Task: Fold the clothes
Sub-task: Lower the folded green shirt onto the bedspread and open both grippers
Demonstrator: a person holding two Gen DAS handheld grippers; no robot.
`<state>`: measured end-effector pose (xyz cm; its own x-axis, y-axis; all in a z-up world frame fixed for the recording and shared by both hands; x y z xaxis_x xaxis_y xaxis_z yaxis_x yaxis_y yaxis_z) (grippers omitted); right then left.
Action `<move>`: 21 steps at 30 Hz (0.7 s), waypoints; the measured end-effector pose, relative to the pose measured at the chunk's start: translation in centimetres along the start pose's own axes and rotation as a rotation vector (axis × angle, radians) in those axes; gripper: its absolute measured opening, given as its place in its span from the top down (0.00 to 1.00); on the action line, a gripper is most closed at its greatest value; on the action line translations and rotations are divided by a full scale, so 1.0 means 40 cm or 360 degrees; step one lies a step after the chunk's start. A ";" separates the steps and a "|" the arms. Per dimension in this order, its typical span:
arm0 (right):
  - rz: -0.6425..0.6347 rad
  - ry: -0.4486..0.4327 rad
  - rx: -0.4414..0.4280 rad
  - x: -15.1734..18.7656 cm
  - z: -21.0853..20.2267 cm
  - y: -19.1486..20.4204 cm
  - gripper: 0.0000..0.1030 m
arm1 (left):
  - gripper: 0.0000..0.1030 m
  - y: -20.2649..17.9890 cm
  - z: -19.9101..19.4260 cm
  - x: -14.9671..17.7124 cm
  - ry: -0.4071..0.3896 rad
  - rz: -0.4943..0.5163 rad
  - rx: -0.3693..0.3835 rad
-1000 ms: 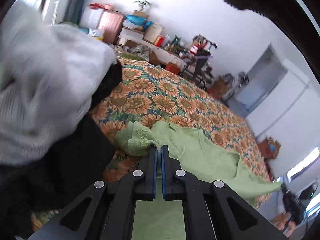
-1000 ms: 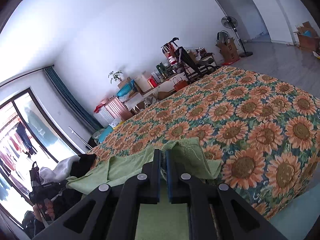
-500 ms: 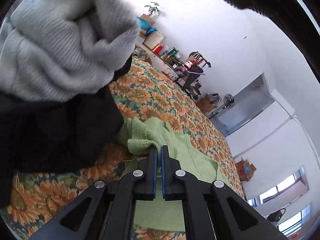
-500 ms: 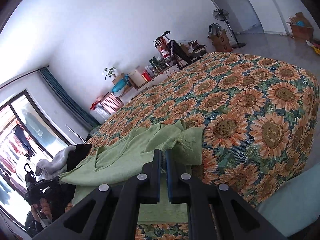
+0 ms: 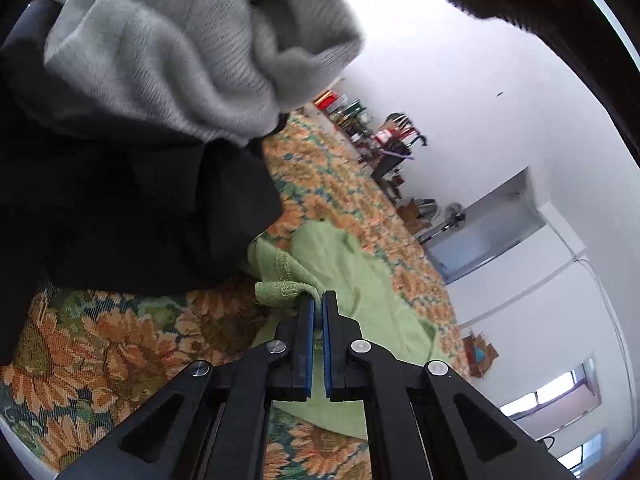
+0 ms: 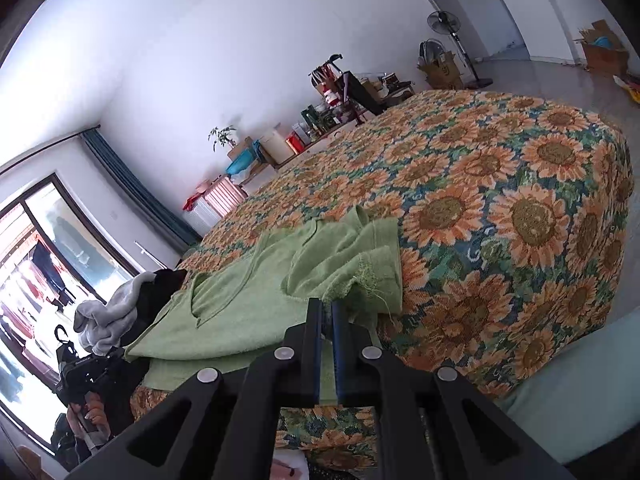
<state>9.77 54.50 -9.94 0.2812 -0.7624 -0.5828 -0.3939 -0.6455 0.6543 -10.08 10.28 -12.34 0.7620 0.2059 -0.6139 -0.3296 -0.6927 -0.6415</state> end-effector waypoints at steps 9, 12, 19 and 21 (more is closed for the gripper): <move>0.0028 0.0116 0.0063 0.076 0.005 -0.048 0.94 | 0.97 0.044 0.009 0.053 0.0107 0.0059 -0.0193; 0.0078 0.0183 0.0104 0.104 0.036 -0.086 0.94 | 0.97 0.067 0.023 0.079 0.0171 0.0080 -0.0284; 0.0066 0.0183 0.0262 0.111 0.044 -0.132 0.73 | 0.89 0.108 0.025 0.106 0.0259 0.0103 -0.0498; 0.0087 0.0146 0.0306 0.092 0.028 -0.149 0.68 | 0.84 0.106 0.015 0.093 0.0217 0.0140 -0.0576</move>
<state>12.18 55.60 -16.50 0.3297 -0.8027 -0.4970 -0.5680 -0.5892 0.5747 -8.96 8.51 -17.63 0.8147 0.0579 -0.5770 -0.1979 -0.9075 -0.3705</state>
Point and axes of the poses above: each gripper's, at about its wrist camera, not at the fingertips, and z roughly the way its jaws point, y to its left, x to its underside, the point moved 10 cm from there along z, roughly the way its jaws point, and after that the axes turned 9 degrees about z, right-handed, at the moved point
